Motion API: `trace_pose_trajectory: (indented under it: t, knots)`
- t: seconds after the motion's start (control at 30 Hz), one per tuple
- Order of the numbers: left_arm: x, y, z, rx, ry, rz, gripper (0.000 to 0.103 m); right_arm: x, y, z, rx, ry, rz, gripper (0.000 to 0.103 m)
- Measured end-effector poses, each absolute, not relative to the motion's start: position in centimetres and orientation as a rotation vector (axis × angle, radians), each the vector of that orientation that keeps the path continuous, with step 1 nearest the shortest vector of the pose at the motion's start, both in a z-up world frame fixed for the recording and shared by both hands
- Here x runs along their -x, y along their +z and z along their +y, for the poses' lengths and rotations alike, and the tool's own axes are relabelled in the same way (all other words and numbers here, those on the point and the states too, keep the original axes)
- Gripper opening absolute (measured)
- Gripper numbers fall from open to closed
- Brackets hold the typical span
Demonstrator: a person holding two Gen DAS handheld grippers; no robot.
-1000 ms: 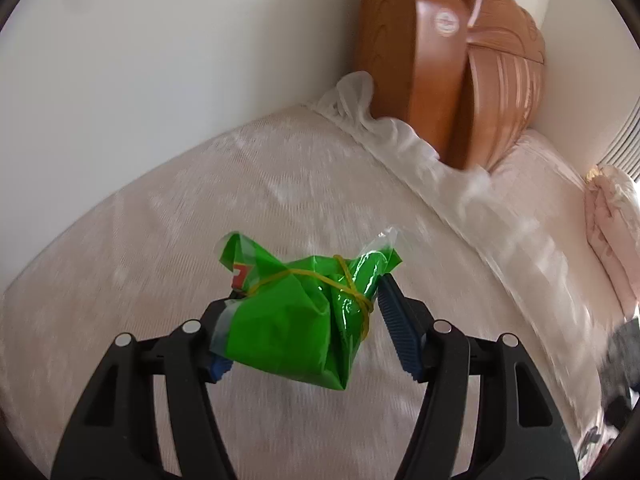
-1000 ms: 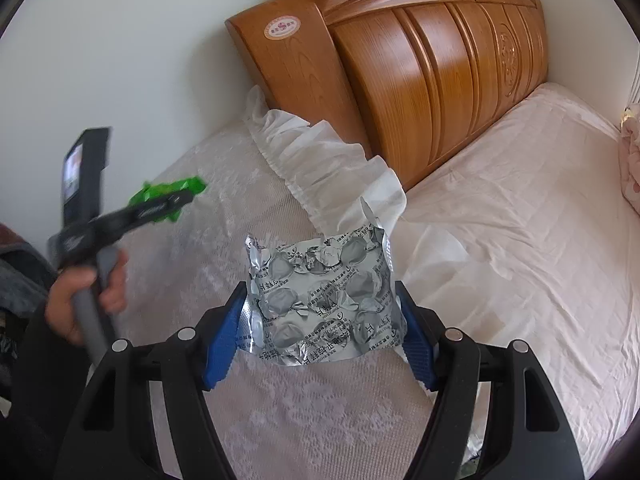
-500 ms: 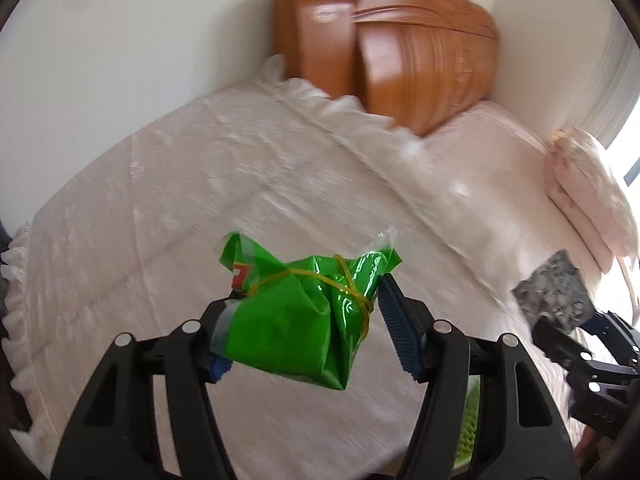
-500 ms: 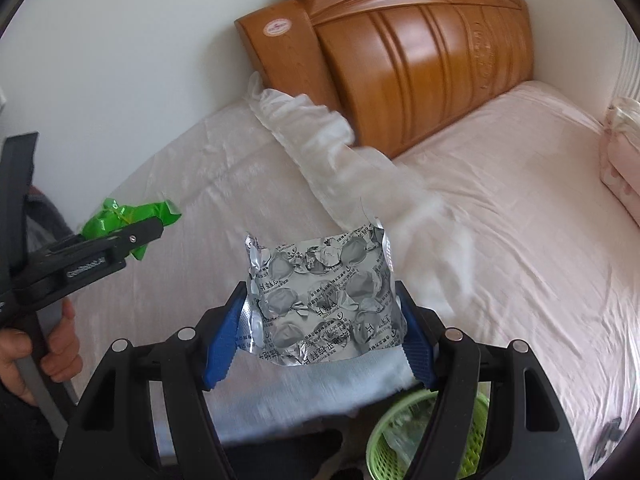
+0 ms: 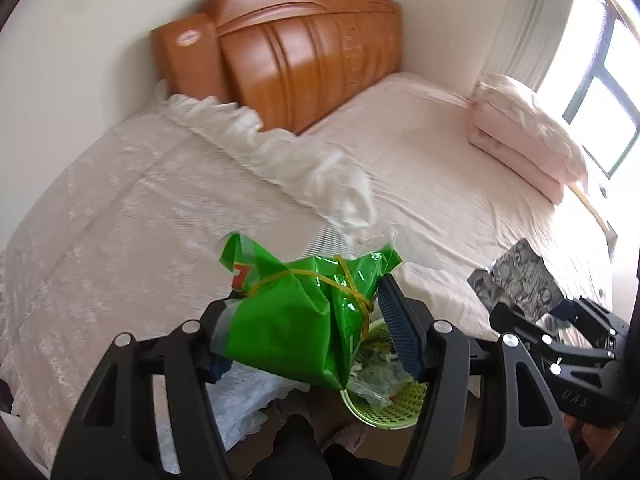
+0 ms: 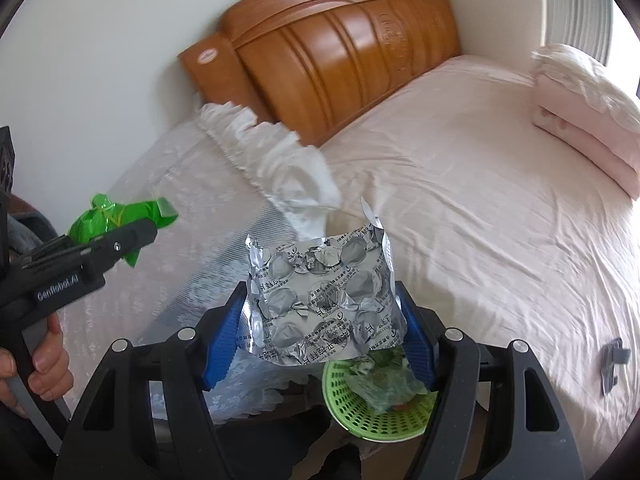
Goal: Collect trash
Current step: 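Carry both items to the green basket and open both tools to drop them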
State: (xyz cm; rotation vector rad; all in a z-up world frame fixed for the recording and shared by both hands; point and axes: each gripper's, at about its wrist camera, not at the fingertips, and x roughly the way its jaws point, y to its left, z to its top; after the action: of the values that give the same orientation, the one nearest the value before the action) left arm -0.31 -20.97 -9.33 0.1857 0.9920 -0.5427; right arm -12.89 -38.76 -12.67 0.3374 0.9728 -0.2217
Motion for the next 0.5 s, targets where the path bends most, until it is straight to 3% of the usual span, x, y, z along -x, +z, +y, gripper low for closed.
trace_pose_trajectory:
  t: [0.17, 0.5]
  knots:
    - [2.9, -11.4, -25.0, -0.262, -0.640, 1.031, 0.062, 16.6, -12.5, -41.9, -0.366, -0.316, 0.960, 0.070]
    - [7.3, -23.7, -33.1, -0.409, -0.814, 1.271, 0.065, 23.4, -16.3, -46.3, -0.456, -0.471, 1.049, 0.070]
